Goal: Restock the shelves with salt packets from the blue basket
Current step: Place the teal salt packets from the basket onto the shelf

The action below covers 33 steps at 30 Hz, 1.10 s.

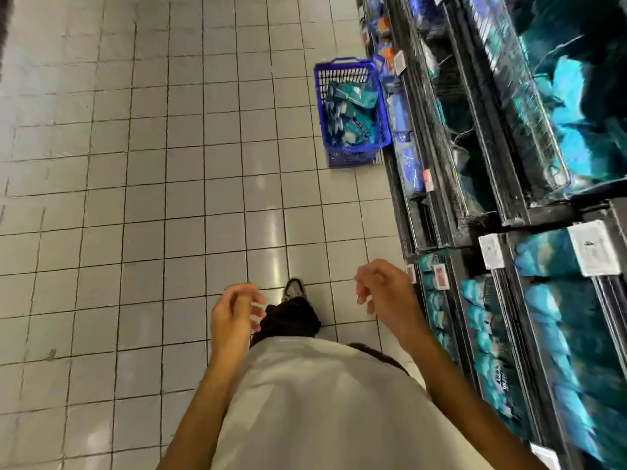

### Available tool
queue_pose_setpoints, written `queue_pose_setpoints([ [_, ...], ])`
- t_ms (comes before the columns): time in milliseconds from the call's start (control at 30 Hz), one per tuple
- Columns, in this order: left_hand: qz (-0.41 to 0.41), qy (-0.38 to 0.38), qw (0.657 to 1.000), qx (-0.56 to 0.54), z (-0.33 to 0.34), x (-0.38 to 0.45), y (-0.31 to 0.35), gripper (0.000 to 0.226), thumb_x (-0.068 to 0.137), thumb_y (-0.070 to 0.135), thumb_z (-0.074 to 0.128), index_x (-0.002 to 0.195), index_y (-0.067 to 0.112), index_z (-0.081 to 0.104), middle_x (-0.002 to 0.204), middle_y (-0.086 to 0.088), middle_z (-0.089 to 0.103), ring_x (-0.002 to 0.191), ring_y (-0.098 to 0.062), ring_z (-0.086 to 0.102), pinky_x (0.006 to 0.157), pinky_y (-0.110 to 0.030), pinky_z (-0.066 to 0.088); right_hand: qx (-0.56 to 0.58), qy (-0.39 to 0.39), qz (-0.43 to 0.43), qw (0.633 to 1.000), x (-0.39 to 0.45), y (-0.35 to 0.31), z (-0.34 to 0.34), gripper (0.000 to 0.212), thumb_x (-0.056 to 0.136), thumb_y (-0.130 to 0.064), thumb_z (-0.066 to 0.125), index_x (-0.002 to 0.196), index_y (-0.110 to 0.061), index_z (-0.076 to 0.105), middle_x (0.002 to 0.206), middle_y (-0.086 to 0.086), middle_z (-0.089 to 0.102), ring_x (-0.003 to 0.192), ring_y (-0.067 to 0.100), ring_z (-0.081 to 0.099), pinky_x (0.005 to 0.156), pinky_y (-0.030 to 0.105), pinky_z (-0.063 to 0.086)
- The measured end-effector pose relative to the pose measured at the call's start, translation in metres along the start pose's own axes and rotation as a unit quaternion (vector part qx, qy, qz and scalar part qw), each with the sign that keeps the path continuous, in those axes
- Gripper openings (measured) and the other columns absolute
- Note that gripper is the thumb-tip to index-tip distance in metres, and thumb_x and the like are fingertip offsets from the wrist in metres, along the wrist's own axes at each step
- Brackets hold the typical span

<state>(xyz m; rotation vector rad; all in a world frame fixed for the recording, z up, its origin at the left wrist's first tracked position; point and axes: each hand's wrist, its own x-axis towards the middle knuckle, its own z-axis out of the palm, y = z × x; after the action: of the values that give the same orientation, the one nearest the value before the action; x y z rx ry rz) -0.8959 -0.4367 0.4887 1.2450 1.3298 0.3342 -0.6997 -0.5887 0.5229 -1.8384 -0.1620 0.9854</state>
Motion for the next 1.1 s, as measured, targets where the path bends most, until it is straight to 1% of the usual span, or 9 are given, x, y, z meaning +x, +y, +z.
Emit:
queue_pose_setpoints([
  [67,-0.005,-0.032,0.999,0.007,0.006,0.030,0.028,0.025,0.104,0.009,0.045,0.094,0.015,0.067,0.075,0.004,0.071,0.057,-0.006,0.062,0.046,-0.023,0.047,0.005,0.022,0.008,1.000,0.021,-0.020,0.000,0.020,0.097,-0.015,0.057,0.079,-0.013,0.064,0.063,-0.002,0.065,0.057,0.012,0.059,0.046,0.026,0.041],
  [267,0.009,-0.137,0.990,0.040,0.057,0.112,0.113,0.022,0.106,0.015,0.047,0.099,0.011,0.068,0.077,0.001,0.071,0.060,-0.009,0.063,0.048,-0.024,0.047,0.038,0.138,0.025,0.989,0.067,-0.054,-0.027,0.022,0.096,-0.016,0.059,0.074,-0.017,0.065,0.063,0.003,0.064,0.057,0.014,0.058,0.045,0.024,0.042],
  [400,0.032,-0.203,0.974,0.095,0.103,0.166,0.163,0.026,0.107,0.018,0.044,0.103,0.007,0.067,0.083,-0.004,0.073,0.062,-0.010,0.063,0.052,-0.027,0.046,0.110,0.216,0.043,0.969,0.096,-0.061,-0.056,0.021,0.098,-0.003,0.057,0.078,-0.006,0.061,0.061,0.004,0.058,0.058,0.023,0.053,0.047,0.026,0.039],
  [467,0.043,-0.222,0.968,0.113,0.126,0.191,0.185,0.027,0.108,0.018,0.043,0.103,0.008,0.067,0.087,-0.007,0.073,0.063,-0.011,0.064,0.054,-0.030,0.046,0.119,0.243,0.063,0.961,0.117,-0.064,-0.069,0.017,0.099,-0.002,0.056,0.083,0.001,0.061,0.059,0.002,0.059,0.054,0.018,0.054,0.043,0.022,0.040],
  [533,0.052,-0.235,0.962,0.126,0.149,0.216,0.204,0.027,0.108,0.019,0.043,0.105,0.007,0.067,0.089,-0.009,0.073,0.065,-0.013,0.064,0.055,-0.031,0.047,0.105,0.253,0.087,0.958,0.145,-0.066,-0.079,0.018,0.098,-0.007,0.056,0.082,-0.003,0.063,0.056,-0.003,0.062,0.050,0.009,0.056,0.041,0.019,0.042],
  [600,0.060,-0.238,0.960,0.133,0.171,0.239,0.222,0.027,0.107,0.018,0.043,0.105,0.006,0.067,0.091,-0.012,0.072,0.066,-0.013,0.064,0.056,-0.032,0.047,0.101,0.247,0.090,0.960,0.179,-0.072,-0.088,0.020,0.098,-0.013,0.057,0.080,-0.008,0.063,0.058,-0.003,0.064,0.051,0.009,0.057,0.043,0.020,0.044],
  [767,0.045,-0.189,0.973,0.126,0.209,0.292,0.270,0.026,0.107,0.013,0.043,0.105,0.003,0.067,0.086,-0.009,0.071,0.062,-0.012,0.062,0.053,-0.027,0.045,0.080,0.193,0.087,0.974,0.280,-0.121,-0.107,0.022,0.097,-0.012,0.059,0.075,-0.013,0.064,0.057,0.000,0.062,0.059,0.024,0.056,0.054,0.032,0.040],
  [933,0.030,-0.110,0.991,0.077,0.208,0.336,0.303,0.027,0.107,0.015,0.043,0.098,0.011,0.068,0.079,-0.001,0.073,0.062,-0.012,0.065,0.051,-0.027,0.049,0.040,0.088,0.037,0.995,0.375,-0.200,-0.096,0.018,0.092,-0.015,0.060,0.074,-0.013,0.060,0.051,-0.007,0.056,0.046,0.004,0.047,0.039,0.017,0.035],
  [1100,-0.007,-0.018,0.999,0.042,0.194,0.383,0.321,0.023,0.106,0.015,0.046,0.100,0.011,0.068,0.088,-0.009,0.072,0.071,-0.025,0.066,0.057,-0.033,0.051,-0.023,-0.008,0.041,0.999,0.461,-0.271,-0.053,0.027,0.096,-0.002,0.055,0.072,-0.013,0.061,0.056,0.001,0.056,0.049,0.010,0.048,0.041,0.013,0.035],
])
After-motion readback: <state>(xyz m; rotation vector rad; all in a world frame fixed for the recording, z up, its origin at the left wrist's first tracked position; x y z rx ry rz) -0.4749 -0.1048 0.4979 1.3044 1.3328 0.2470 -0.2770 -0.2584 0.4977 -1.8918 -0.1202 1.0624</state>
